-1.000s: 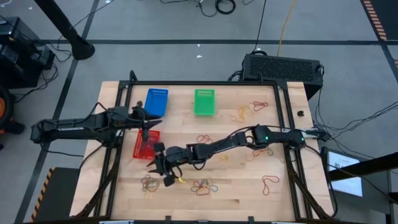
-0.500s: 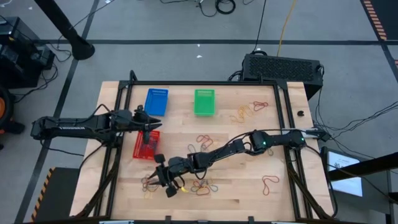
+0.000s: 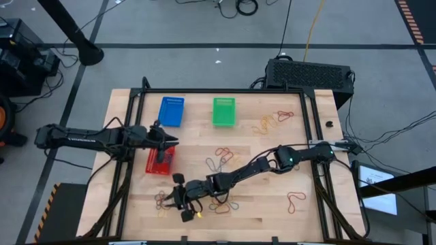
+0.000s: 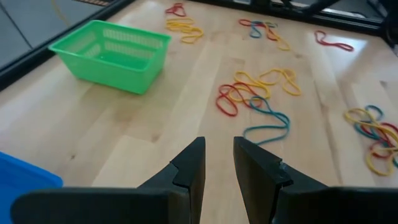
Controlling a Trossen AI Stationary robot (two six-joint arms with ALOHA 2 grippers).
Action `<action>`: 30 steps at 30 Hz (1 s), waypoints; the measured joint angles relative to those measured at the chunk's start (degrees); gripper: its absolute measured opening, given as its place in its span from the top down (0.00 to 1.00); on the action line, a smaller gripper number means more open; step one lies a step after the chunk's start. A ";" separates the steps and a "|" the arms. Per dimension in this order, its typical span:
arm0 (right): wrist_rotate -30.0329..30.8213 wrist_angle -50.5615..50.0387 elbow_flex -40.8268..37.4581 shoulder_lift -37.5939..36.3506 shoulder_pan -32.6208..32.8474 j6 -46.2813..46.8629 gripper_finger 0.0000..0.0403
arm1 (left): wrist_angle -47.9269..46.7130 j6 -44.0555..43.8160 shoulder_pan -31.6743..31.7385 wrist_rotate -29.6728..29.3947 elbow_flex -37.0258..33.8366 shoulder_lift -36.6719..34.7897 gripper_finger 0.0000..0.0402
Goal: Sort rubber bands into baskets
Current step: Put the blue rubber band into the red basket
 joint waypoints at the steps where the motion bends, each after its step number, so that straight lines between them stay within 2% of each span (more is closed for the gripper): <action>1: 0.35 -0.21 0.00 0.13 0.17 0.80 0.75 | -0.02 0.00 -0.34 0.05 0.00 0.00 0.78; 7: 1.42 6.72 0.08 4.00 0.60 1.55 0.75 | 0.11 0.00 -1.56 0.07 0.07 -0.02 0.78; 19: 2.48 3.85 0.42 4.36 0.02 2.40 0.75 | 0.29 0.31 -1.79 -0.01 0.09 0.00 0.78; 22: 2.29 2.30 3.24 5.75 -0.07 2.49 0.74 | 0.31 0.41 -1.79 -0.87 0.09 0.00 0.78; 27: -3.62 -6.79 12.31 10.81 -0.72 4.83 0.74 | 0.32 0.48 -1.79 -1.08 0.11 0.08 0.78; 30: -4.50 -10.05 16.54 12.75 -1.15 4.63 0.74 | 0.20 0.39 -1.79 -1.07 0.11 0.09 0.78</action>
